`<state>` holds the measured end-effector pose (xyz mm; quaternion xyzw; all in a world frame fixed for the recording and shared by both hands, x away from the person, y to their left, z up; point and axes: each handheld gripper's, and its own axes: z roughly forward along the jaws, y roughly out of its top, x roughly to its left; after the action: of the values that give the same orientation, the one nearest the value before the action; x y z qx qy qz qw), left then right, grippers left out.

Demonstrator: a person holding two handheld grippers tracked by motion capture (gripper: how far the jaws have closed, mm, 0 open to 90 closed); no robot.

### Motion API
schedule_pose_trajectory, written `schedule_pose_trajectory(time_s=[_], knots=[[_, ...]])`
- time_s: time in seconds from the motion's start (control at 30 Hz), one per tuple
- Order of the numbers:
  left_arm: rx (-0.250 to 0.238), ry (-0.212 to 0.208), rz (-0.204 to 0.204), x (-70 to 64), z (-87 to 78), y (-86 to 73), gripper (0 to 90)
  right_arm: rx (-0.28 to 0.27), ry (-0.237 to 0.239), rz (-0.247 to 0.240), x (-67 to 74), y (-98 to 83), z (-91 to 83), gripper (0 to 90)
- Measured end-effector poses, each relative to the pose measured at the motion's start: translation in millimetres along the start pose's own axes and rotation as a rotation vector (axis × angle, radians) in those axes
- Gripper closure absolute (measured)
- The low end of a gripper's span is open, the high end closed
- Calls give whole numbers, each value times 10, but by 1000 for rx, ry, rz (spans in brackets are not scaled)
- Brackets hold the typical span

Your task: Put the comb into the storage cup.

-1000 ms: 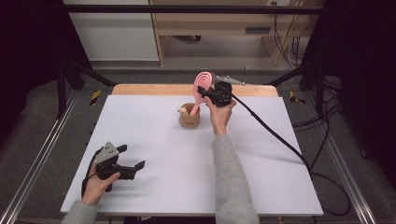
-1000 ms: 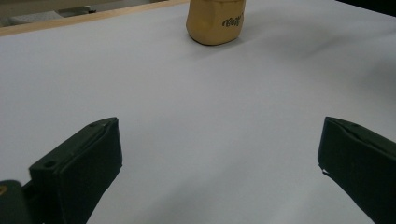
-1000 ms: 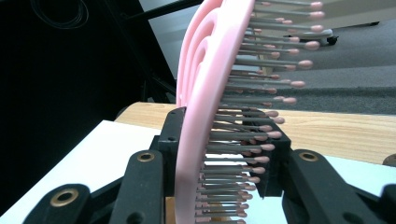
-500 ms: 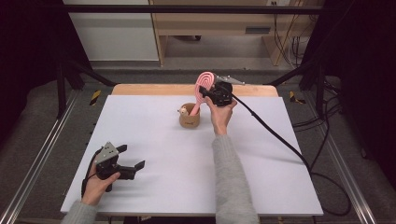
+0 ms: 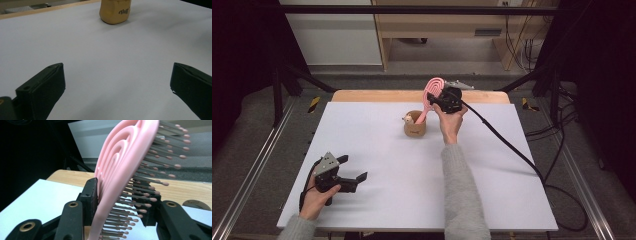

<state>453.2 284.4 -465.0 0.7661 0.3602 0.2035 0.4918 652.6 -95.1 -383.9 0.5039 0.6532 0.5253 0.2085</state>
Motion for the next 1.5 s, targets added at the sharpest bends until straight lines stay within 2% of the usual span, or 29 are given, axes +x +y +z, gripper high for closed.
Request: schedule_pose_trajectory(time_s=[0.23, 0.5, 0.73, 0.9, 1.23, 1.5], knots=[[1, 0, 0, -1, 2, -1, 0, 15, -3, -13, -10, 4, -2, 510], [1, 1, 0, -2, 3, -1, 0, 34, -7, -46, -17, 5, -20, 401], [1, 1, 0, -4, 4, -2, 0, 25, -6, -79, -12, 29, -81, 244], [-2, -1, -4, 0, 0, -1, 0, 21, -11, -114, -7, 61, -171, 152], [-2, -3, -7, 1, 4, -2, 0, 31, 22, -144, 42, 91, -337, 18], [-3, -5, -9, 1, 2, 0, 0, 23, 36, -162, 90, 123, -546, 6]])
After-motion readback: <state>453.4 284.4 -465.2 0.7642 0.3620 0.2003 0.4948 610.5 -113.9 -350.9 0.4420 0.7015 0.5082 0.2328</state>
